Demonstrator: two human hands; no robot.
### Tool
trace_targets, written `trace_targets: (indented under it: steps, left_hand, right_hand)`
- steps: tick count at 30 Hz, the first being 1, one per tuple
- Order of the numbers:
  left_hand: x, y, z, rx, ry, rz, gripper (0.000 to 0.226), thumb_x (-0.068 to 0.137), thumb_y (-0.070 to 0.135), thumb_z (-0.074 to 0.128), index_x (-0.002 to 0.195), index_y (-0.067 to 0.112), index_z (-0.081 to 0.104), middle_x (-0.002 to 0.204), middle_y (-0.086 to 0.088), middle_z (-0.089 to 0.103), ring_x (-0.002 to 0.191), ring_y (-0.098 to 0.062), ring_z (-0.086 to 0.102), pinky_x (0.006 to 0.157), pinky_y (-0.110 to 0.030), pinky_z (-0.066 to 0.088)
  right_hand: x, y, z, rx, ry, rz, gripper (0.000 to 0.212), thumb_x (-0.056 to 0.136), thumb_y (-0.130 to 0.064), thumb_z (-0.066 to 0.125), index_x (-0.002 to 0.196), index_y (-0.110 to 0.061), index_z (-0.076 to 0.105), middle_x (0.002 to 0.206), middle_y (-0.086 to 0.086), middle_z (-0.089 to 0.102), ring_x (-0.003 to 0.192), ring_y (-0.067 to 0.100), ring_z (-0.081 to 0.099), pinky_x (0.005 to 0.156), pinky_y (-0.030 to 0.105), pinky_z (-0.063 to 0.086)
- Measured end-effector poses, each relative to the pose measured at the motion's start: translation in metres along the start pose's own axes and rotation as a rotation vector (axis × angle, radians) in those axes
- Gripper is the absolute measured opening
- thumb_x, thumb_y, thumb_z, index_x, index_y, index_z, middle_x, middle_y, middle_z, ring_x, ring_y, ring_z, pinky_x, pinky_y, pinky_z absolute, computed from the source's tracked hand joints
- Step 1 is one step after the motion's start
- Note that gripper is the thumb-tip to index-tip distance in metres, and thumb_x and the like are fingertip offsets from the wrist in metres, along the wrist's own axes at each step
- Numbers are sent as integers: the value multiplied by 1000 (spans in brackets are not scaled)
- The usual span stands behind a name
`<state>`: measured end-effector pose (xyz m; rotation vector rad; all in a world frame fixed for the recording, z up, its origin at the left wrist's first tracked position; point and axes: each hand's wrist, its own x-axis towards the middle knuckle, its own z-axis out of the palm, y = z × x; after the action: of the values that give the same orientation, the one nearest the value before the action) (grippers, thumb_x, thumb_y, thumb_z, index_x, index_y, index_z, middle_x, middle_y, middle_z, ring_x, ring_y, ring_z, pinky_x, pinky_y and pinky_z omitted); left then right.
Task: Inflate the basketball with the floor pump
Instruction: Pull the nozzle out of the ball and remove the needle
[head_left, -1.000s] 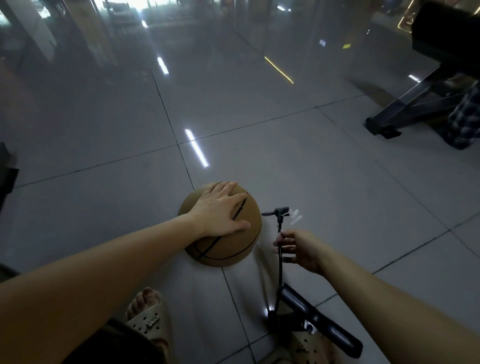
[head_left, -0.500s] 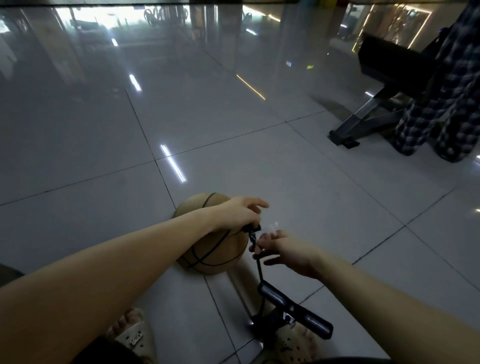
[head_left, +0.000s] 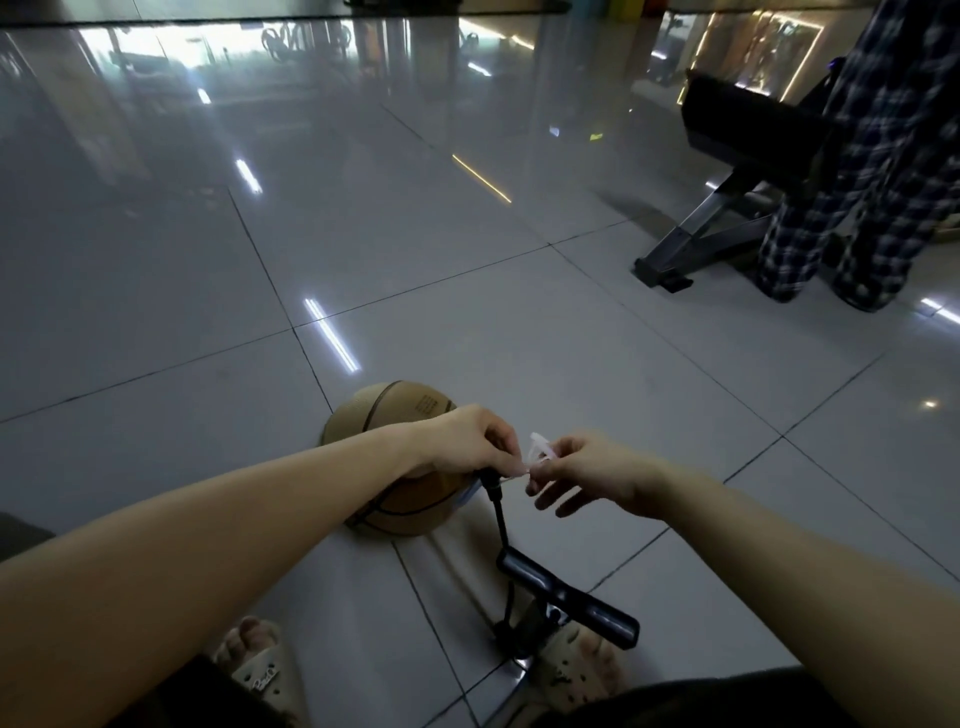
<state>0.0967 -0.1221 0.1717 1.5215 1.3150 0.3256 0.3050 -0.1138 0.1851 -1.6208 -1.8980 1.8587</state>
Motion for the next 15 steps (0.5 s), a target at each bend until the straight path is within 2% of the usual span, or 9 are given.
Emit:
trace_targets:
  steps: [3,7,9,11,13,15]
  left_hand:
    - [-5,-1,6,51,-27,-32,6,92,19,76,87,17,75,73,5,67,65,-3,59,57,-12,44]
    - [-11,-3,12,-7,-78,-37,8,97,15,70,100,11,76,91,2,73,65,5,62,58,-6,45]
    - [-10,-6,16,-78,-42,-41,5,93,19,76,92,16,79,83,3,72,74,-5,61,70,-16,47]
    - [-9,-7,20,-194,-26,-48,8,90,21,78,83,20,78,73,2,65,72,-14,55,72,-27,45]
    - [-9,-6,23,-276,-33,-44,10,90,22,78,81,18,77,74,-2,63,71,-17,52,69,-31,41]
    - [-10,-7,26,-304,-23,-22,11,91,23,77,83,15,75,78,-4,67,69,-15,53,67,-28,42]
  right_hand:
    - [-8,-3,-10,-109,-8,47,21,99,-16,59,99,2,68,93,16,74,81,27,74,75,38,60]
    - [-12,-3,-17,-48,52,58,18,97,-15,64,98,2,68,87,15,73,74,23,72,67,34,60]
    - [-13,-2,-17,2,67,35,15,97,-12,64,99,2,68,90,17,73,76,24,73,68,34,60]
    - [-14,-4,-14,81,74,-24,8,97,-3,60,99,2,66,92,19,73,79,27,73,71,36,60]
    - [-15,-9,-11,124,88,-86,8,96,3,57,98,2,65,89,20,73,77,28,72,70,37,60]
    - [-15,-12,-11,81,119,-99,8,96,3,58,96,2,66,87,20,73,73,28,72,66,36,59]
